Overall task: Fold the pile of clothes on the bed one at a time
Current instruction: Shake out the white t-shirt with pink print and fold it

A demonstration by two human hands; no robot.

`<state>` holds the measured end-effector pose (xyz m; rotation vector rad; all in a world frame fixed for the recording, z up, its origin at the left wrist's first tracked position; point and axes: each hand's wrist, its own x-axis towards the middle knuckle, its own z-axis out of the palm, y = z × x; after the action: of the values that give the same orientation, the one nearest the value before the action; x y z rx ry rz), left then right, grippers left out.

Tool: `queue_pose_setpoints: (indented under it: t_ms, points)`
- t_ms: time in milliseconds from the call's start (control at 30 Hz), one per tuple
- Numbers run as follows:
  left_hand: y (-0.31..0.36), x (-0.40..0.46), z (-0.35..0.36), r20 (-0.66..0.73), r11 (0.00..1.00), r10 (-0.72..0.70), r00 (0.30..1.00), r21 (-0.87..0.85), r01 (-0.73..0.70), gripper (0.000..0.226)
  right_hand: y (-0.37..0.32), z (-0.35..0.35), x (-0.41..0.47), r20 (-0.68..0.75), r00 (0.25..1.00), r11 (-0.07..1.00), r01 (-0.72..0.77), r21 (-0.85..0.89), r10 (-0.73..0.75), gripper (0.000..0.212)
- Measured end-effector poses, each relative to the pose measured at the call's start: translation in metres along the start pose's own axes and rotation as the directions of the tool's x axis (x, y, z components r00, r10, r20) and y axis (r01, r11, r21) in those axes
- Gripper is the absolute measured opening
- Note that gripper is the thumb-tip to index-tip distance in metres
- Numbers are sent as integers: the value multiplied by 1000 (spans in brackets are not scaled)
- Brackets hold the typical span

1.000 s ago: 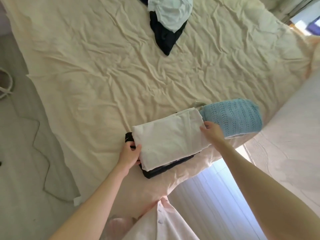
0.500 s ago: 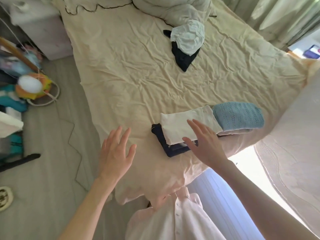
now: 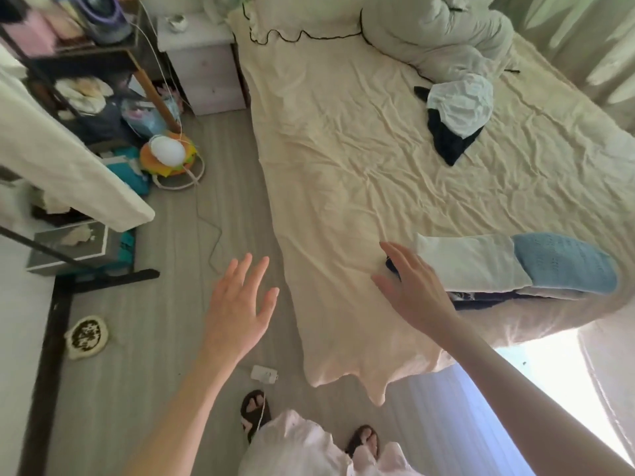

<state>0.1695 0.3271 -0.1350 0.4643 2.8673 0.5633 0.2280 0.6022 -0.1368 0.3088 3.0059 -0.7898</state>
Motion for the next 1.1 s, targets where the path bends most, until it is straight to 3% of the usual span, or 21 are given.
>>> queue_pose_setpoints:
  t_ms: [233, 400, 733, 1100]
  points:
    - [-112, 36, -65, 48, 996, 20, 999, 81, -24, 58, -104, 61, 59, 5, 1000, 998, 19, 53, -19, 58]
    - [-155, 84, -97, 78, 998, 17, 997, 61, -22, 61, -148, 80, 106, 21, 999, 997, 26, 71, -28, 58]
    - [-168, 228, -119, 92, 998, 67, 994, 1, -67, 62, -153, 83, 257, -27, 1000, 996, -8, 91, 10, 58]
    - [-118, 468, -168, -6, 970, 243, 970, 30, -243, 57, -143, 8, 477, -111, 993, 999, 28, -42, -33, 61]
